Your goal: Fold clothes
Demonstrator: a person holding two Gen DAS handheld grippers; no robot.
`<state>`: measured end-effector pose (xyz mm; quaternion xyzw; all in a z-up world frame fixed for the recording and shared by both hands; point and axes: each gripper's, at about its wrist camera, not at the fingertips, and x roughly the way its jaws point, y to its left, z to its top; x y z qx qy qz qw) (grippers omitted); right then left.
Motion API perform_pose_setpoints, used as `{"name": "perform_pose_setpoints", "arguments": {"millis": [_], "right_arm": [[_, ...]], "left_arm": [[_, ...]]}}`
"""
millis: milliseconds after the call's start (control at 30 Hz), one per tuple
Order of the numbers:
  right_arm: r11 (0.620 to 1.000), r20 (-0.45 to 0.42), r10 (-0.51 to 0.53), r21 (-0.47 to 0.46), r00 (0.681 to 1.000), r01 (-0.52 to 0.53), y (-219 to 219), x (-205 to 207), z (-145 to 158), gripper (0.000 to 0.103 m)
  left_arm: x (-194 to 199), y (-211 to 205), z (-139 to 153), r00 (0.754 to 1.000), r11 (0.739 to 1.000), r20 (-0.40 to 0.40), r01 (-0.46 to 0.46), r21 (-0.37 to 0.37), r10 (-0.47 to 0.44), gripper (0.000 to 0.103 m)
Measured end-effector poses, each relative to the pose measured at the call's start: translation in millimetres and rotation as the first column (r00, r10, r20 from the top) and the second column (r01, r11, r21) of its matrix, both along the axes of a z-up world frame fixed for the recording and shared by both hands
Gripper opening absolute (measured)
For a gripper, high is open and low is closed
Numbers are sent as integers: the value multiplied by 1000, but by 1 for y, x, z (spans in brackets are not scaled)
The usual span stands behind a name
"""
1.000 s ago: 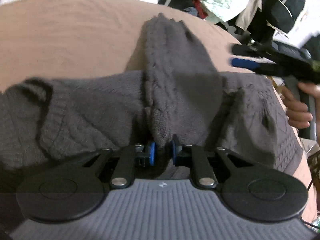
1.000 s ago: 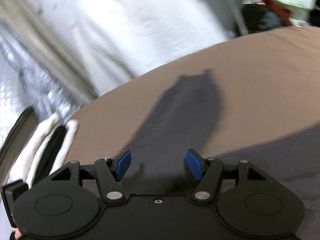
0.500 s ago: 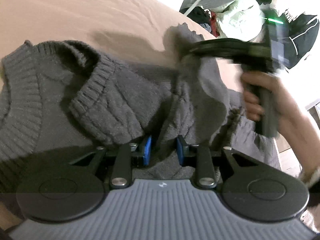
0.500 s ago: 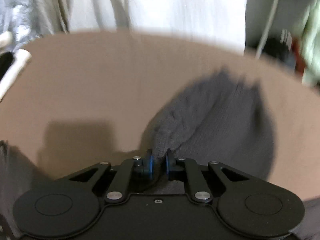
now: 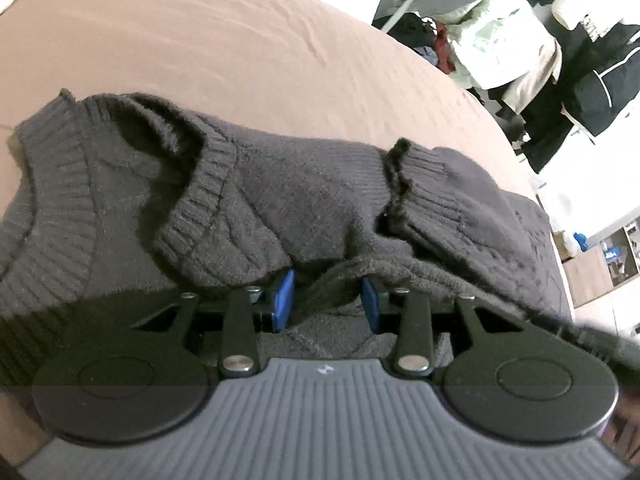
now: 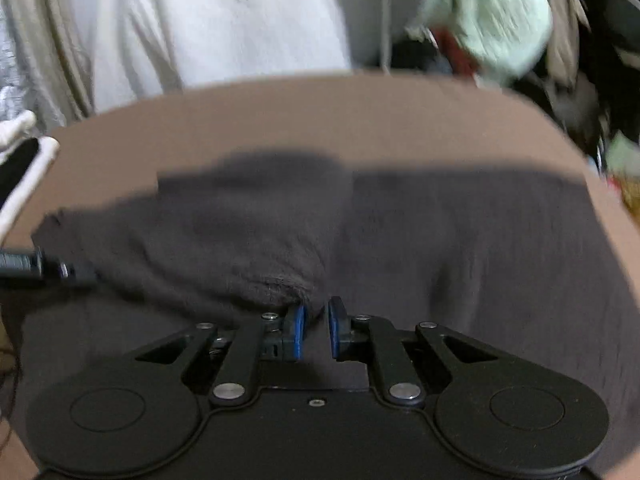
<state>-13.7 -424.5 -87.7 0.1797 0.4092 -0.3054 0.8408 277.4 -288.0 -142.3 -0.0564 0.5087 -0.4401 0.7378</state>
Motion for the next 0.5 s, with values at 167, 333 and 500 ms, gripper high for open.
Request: {"name": "perform_pose_setpoints", "arguments": {"millis": [167,333,500], "right_arm": [[971,-180,8,-235,984,-51,25,9,12,29],[882,-56,307,-358,950,-307,48,38,39,59],[765,-225,483,-361,846,-533,56,91,-7,60]], "left_arm": [[3,13,4,999,1000,-41,0,-19,0,39],[13,19,8,993,994,-111,-40,-99,28,56],[17,16,-2,990,994,-135,-54,-96,41,57]]}}
